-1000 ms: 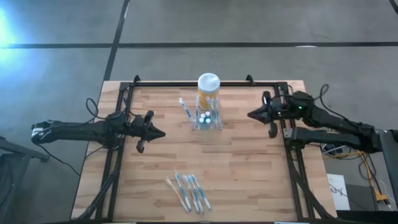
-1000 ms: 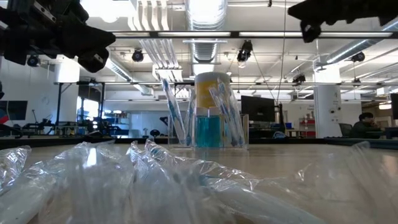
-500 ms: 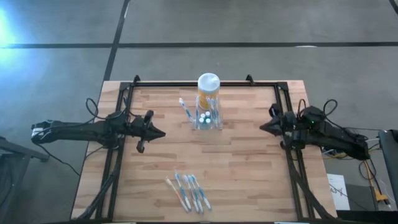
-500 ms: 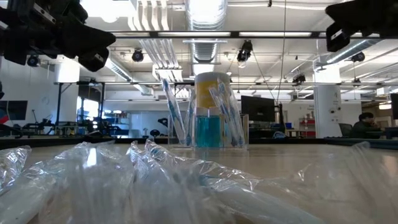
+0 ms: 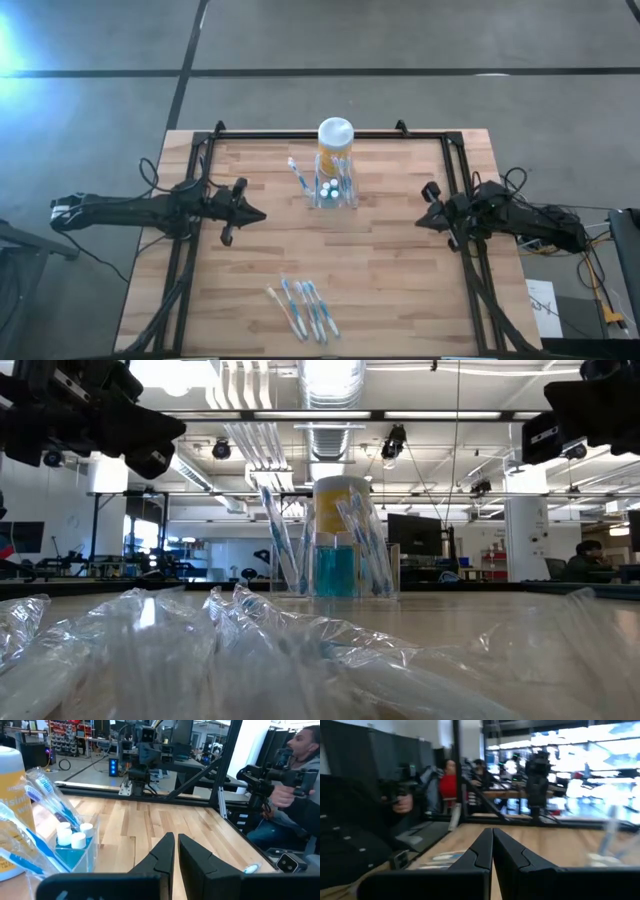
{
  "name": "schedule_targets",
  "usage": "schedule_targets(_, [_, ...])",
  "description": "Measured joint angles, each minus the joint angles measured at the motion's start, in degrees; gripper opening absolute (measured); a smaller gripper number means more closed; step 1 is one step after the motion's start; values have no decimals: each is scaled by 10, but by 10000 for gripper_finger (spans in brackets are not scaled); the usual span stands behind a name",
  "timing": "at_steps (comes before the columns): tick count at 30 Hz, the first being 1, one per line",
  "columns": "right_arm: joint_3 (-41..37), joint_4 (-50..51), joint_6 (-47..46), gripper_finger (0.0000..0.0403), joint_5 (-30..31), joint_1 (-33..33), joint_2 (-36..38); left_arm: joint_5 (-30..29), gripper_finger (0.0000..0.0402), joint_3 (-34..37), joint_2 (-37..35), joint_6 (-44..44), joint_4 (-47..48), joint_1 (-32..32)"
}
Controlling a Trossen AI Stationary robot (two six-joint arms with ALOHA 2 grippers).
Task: Pick & Place toothbrushing station
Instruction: Put the blue toothbrush into the transparent organizer
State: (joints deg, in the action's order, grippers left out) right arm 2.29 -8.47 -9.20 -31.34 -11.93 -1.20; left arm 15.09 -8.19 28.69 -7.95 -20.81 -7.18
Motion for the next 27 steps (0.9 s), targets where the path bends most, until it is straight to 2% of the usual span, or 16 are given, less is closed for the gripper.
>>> schedule_targets(2, [-17, -29, -1, 8, -1, 10, 1, 0, 28, 0, 0, 0, 4, 0])
schedule_targets(9, [-18, -12, 0, 8, 20, 46, -13, 0, 28, 0, 0, -11, 16, 0])
schedule_targets(13, [-18, -2, 8, 8, 104, 71, -24, 12, 28, 0, 0, 10, 45, 0])
schedule_targets(16, [-18, 12, 31, 8, 141, 86, -35, 65, 28, 0, 0, 35, 52, 0])
schedule_targets(22, [-18, 9, 39, 8, 150, 114, -61, 253, 28, -5, 0, 53, 43, 2])
schedule_targets(24, [-18, 3, 44, 8, 153, 121, -69, 264, 28, -5, 0, 52, 32, 4])
schedule_targets(27, [-18, -3, 50, 8, 183, 130, -77, 247, 28, -4, 0, 50, 22, 4])
